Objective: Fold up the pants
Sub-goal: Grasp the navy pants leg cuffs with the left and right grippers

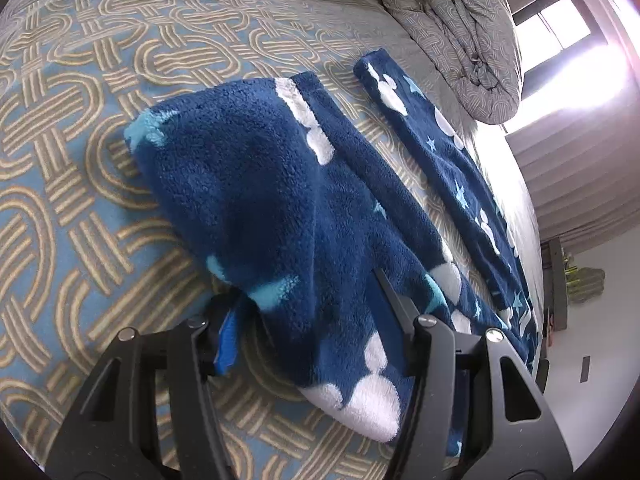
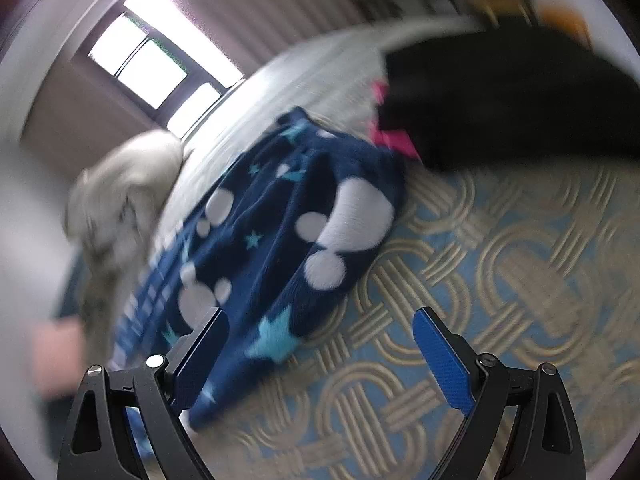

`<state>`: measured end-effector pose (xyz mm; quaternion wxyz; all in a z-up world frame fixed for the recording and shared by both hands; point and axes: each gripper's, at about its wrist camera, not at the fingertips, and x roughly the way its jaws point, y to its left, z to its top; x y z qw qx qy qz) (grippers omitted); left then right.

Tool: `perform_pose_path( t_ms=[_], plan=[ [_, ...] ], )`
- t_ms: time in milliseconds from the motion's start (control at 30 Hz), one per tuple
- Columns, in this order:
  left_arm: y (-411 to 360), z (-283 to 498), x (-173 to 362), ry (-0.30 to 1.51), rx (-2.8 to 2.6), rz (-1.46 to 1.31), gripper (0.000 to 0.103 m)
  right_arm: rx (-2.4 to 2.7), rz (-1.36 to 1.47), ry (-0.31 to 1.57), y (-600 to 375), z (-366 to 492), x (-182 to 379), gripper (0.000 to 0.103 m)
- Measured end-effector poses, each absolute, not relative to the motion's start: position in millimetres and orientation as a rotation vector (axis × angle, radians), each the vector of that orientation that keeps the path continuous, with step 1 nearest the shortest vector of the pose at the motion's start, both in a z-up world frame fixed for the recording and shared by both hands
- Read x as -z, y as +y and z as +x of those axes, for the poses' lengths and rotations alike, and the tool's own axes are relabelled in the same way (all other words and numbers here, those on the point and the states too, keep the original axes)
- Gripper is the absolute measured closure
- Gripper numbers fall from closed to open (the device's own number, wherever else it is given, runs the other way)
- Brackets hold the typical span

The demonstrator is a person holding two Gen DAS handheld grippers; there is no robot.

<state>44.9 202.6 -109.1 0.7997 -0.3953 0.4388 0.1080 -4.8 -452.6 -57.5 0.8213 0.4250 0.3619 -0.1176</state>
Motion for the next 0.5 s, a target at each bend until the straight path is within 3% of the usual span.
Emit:
perform_pose_path(
  t_ms=[133,400,500],
  plan=[
    [205,50,110,0.948,-0.22,-0.827,0.044,0.275,1.038,0.745,-469,3,74,0.008],
    [205,63,110,0.969,-0.208,-0.764,0.047,0.302,1.01,0.79,-477,46,77,0.008],
    [206,61,111,0.975,-0.229,-0.733,0.066,0.32,0.994,0.784,-482,60,75,0.008]
  ],
)
